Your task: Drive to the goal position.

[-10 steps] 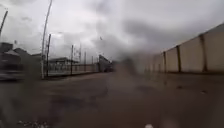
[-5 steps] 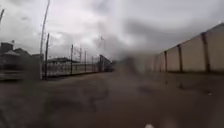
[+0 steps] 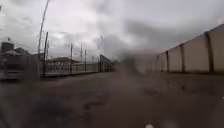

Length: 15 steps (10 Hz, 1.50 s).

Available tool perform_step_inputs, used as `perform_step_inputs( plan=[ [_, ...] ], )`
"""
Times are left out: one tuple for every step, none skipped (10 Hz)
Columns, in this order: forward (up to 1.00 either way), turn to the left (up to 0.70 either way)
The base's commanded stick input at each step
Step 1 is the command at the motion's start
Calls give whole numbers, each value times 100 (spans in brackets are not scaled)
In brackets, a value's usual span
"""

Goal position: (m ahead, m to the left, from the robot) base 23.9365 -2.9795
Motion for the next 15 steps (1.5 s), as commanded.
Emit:
perform_step_inputs(
  plan=[
    [50,2],
    [50,2],
    [50,2],
    [50,2],
    [50,2],
    [50,2],
    [50,2],
    [50,2],
    [50,2],
    [50,2],
    [50,2],
    [50,2],
    [50,2],
    [50,2],
    [50,2]
  ],
)
